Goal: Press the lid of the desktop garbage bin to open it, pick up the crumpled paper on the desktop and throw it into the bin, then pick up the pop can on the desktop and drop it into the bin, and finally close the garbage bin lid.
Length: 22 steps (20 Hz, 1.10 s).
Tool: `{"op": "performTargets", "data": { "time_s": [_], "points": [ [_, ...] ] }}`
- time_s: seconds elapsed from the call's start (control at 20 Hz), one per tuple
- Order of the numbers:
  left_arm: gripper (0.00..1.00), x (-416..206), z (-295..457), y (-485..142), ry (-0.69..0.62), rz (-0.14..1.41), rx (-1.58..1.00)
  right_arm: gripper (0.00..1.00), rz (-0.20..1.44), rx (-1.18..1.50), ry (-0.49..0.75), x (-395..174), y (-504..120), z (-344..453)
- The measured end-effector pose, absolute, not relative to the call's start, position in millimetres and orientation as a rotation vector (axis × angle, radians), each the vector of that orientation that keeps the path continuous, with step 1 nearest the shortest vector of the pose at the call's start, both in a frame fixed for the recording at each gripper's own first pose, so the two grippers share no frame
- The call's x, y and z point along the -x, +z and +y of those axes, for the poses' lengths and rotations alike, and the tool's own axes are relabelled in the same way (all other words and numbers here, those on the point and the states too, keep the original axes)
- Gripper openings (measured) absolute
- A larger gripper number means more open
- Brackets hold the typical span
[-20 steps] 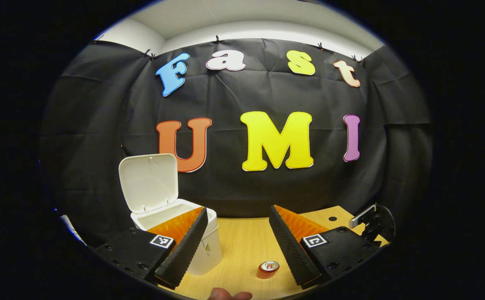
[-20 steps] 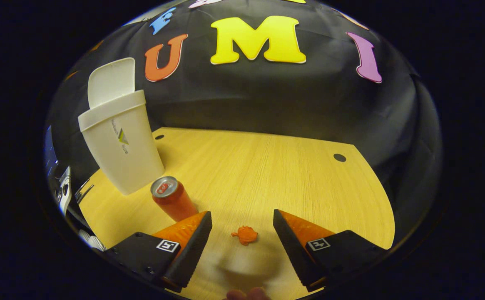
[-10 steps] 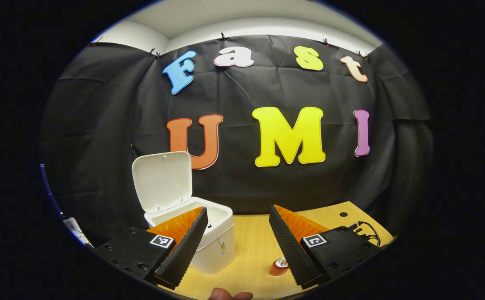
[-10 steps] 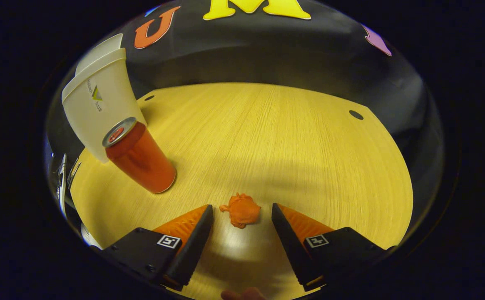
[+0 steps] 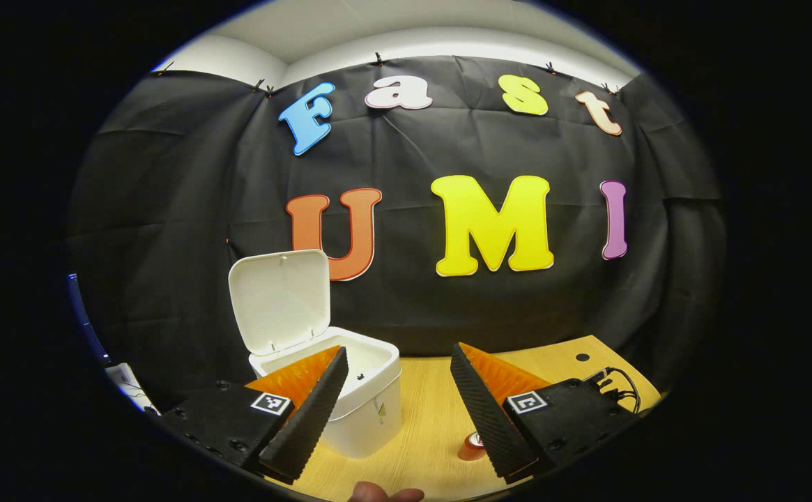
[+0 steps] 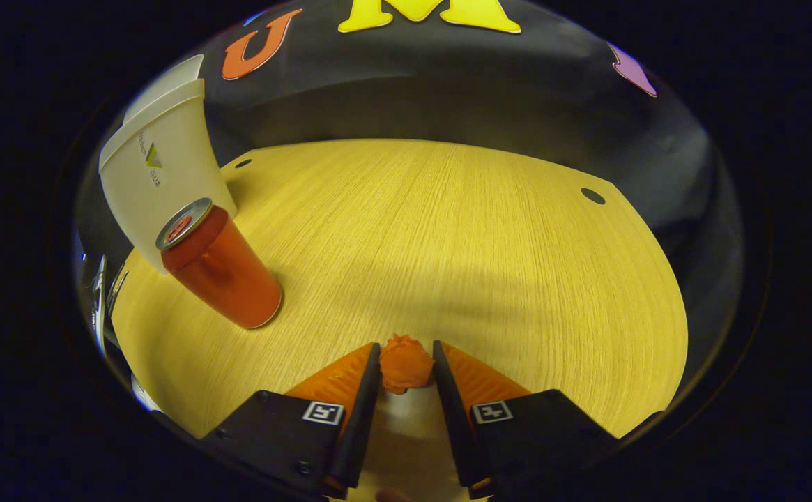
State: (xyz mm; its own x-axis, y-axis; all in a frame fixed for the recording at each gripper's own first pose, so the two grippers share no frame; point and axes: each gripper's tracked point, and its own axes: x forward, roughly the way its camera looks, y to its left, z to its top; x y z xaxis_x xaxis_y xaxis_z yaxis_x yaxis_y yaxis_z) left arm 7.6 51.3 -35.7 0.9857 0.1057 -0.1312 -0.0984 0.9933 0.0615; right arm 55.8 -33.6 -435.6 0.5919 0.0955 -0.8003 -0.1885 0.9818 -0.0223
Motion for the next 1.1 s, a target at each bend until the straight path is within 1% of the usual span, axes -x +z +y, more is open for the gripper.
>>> {"op": "performTargets", "data": {
  "time_s": [0.05,0.15,0.2,0.4,0.45,0.55,0.6,0.65,0.75,0.95,1.0,1.05,1.1],
  "points": [
    [0.96,-8,52,-35,0.105,0.135,-0.056,0.46,0.923,0.107,0.164,-56,-435,-33],
    [0.96,-8,52,-34,0.106,0.131,-0.057,0.44,0.921,0.11,0.164,-57,-437,-33],
    [0.97,-8,53,-34,0.107,0.13,-0.059,0.31,0.922,0.111,0.166,-56,-436,-32],
    [0.96,-8,57,-33,0.114,0.123,-0.053,0.3,0.933,0.107,0.158,-56,-434,-33],
    [0.96,-8,58,-33,0.115,0.123,-0.05,0.2,0.927,0.097,0.158,-56,-432,-31],
    [0.97,-8,60,-33,0.118,0.121,-0.034,0.2,0.911,0.101,0.159,-55,-420,-29],
    [0.96,-8,62,-32,0.12,0.12,-0.021,0.17,0.898,0.1,0.163,-55,-411,-27],
    [0.97,-8,64,-33,0.123,0.119,-0.01,0.2,0.884,0.104,0.167,-55,-401,-24],
    [0.97,-8,68,-32,0.126,0.117,-0.001,0.2,0.831,0.116,0.179,-60,-378,-15],
    [0.97,-5,75,-32,0.113,0.104,-0.021,0.2,0.706,0.099,0.198,-68,-317,2],
    [0.97,-4,77,-33,0.111,0.104,-0.026,0.17,0.669,0.09,0.203,-71,-300,8],
    [0.97,-3,79,-37,0.108,0.109,-0.026,0.2,0.63,0.083,0.21,-75,-279,14],
    [0.97,-2,81,-38,0.104,0.11,-0.02,0.19,0.589,0.077,0.216,-78,-260,20]
  ]
}}
